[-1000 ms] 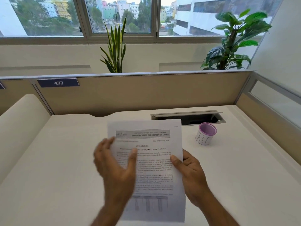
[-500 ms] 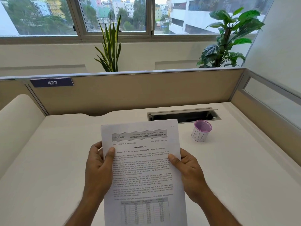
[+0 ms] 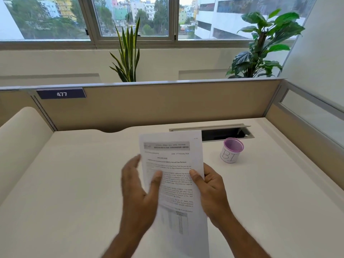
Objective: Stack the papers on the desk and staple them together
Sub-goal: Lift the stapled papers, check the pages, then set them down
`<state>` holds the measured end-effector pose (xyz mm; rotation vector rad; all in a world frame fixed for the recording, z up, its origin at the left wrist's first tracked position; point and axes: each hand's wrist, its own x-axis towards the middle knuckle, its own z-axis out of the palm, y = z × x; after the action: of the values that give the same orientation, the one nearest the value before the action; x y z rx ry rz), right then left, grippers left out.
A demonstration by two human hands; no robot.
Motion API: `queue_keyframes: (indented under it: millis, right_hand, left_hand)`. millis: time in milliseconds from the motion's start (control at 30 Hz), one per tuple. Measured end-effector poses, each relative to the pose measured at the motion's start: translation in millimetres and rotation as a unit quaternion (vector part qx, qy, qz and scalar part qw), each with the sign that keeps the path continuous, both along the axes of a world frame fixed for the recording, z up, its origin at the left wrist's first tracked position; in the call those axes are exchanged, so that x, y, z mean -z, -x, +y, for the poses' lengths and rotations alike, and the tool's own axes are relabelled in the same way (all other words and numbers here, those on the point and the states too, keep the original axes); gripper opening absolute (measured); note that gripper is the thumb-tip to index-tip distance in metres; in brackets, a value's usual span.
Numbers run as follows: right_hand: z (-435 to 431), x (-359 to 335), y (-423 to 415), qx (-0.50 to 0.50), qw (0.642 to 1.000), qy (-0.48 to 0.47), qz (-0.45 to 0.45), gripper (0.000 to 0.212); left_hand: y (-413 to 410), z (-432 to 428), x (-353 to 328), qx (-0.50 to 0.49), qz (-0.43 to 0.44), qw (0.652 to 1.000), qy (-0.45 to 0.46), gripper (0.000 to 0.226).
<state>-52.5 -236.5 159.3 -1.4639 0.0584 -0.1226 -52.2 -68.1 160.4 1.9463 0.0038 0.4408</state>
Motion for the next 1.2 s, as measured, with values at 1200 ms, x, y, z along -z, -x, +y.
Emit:
queue_keyframes:
  millis: [1200]
  right_hand:
    - [-15, 116, -51, 0.071, 0.985, 0.031, 0.153, 0.018]
  left_hand:
    - [-136, 53, 53, 0.141, 0.224, 0.950, 0.167, 0.027]
